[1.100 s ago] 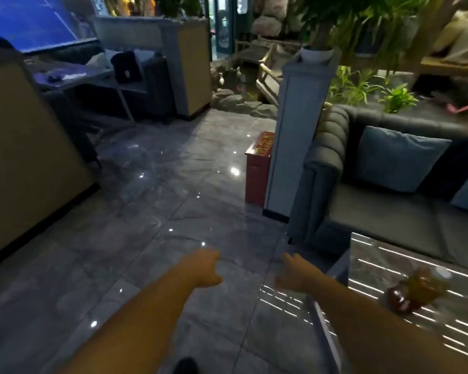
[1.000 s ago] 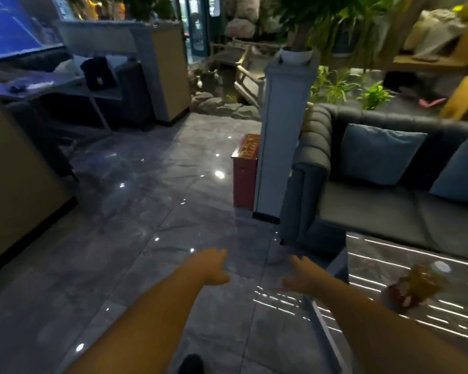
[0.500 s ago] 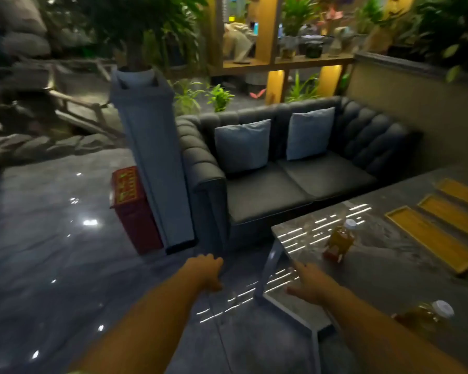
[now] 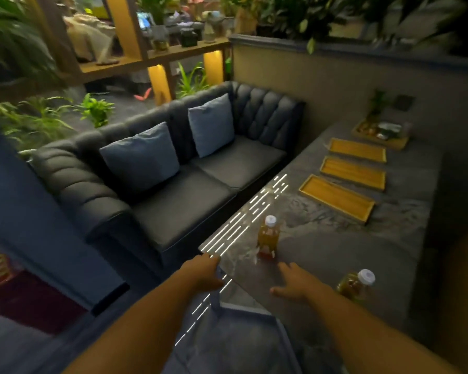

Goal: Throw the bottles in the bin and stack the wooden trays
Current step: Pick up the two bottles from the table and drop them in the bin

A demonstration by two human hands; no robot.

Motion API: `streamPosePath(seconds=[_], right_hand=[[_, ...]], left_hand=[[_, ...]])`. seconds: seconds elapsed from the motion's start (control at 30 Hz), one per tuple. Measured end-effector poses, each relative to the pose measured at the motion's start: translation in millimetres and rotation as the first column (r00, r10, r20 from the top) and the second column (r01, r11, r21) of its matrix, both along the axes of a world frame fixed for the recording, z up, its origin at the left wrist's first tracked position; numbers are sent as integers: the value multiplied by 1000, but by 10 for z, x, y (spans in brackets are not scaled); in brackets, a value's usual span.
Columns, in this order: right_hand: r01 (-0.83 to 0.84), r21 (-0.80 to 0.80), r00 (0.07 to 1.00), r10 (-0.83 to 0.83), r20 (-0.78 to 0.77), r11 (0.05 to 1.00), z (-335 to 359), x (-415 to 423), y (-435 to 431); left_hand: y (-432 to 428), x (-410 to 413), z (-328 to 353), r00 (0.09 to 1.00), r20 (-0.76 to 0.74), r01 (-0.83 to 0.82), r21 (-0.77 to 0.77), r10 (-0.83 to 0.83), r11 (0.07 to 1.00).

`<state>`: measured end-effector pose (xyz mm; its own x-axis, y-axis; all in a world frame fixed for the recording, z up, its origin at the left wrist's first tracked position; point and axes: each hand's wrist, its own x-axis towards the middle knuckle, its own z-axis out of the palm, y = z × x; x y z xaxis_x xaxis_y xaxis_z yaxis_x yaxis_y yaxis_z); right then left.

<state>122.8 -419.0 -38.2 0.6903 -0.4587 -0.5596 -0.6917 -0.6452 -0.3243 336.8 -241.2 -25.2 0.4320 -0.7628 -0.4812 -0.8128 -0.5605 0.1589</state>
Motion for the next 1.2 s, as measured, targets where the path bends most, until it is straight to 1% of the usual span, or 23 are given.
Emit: streamPosePath(seconds=[0.07, 0.2, 0.3, 0.37, 0.47, 0.57, 0.63, 0.7, 0.73, 0.8, 0.9, 0.97, 1.0, 1.03, 1.1, 1.2], right_hand=[[41, 3, 999, -41, -28, 999, -77, -98, -48], [203, 47, 978, -201, -50, 978, -209, -238, -130], [250, 35, 968, -250, -12, 968, -276, -263, -112], [312, 37, 949, -313, 39, 950, -291, -277, -53], [427, 57, 892, -431, 135, 903, -295, -310, 62], [531, 43, 816, -524, 242, 846, -276, -325, 227], [600, 59, 741, -582, 335, 798, -259, -306, 370], [670, 52, 656, -623, 427, 741, -238, -273, 514], [714, 55, 596, -648, 475, 698, -235, -261, 588], [801, 121, 432, -705, 562, 587, -241, -264, 752], [885, 256, 132, -739, 660, 388, -314, -307, 960], [918, 320, -44, -742, 669, 234, -370, -394, 1008], [922, 352, -113, -755, 645, 162, -396, -455, 995], [922, 372, -163, -768, 620, 104, -422, -520, 963], [928, 369, -200, -778, 596, 43, -459, -656, 879], [926, 374, -197, -786, 586, 47, -511, -793, 691]], left_hand=[[-184, -48, -13, 998, -8, 62, -9, -62, 998], [-618, -55, -87, 980, -24, 195, -60, -197, 979], [-800, -16, -211, 966, -5, 257, -107, -259, 961], [-859, 34, -313, 952, -9, 302, -137, -306, 944], [-874, 99, -439, 948, -93, 267, -286, -304, 920], [-828, 173, -541, 927, -170, 220, -474, -334, 853], [-806, 222, -572, 910, -194, 197, -576, -367, 793], [-813, 266, -585, 903, -218, 158, -632, -370, 759], [-818, 282, -596, 894, -249, 134, -644, -372, 753], [-809, 296, -639, 864, -342, 77, -635, -369, 769], [-809, 295, -701, 830, -454, -11, -593, -324, 805], [-828, 282, -738, 810, -490, -42, -596, -322, 802], [-839, 274, -756, 801, -505, -51, -592, -321, 804], [-861, 263, -773, 793, -525, -70, -582, -309, 810], [-917, 238, -794, 764, -599, -163, -539, -240, 826], [-1061, 194, -851, 710, -692, -285, -453, -131, 845]])
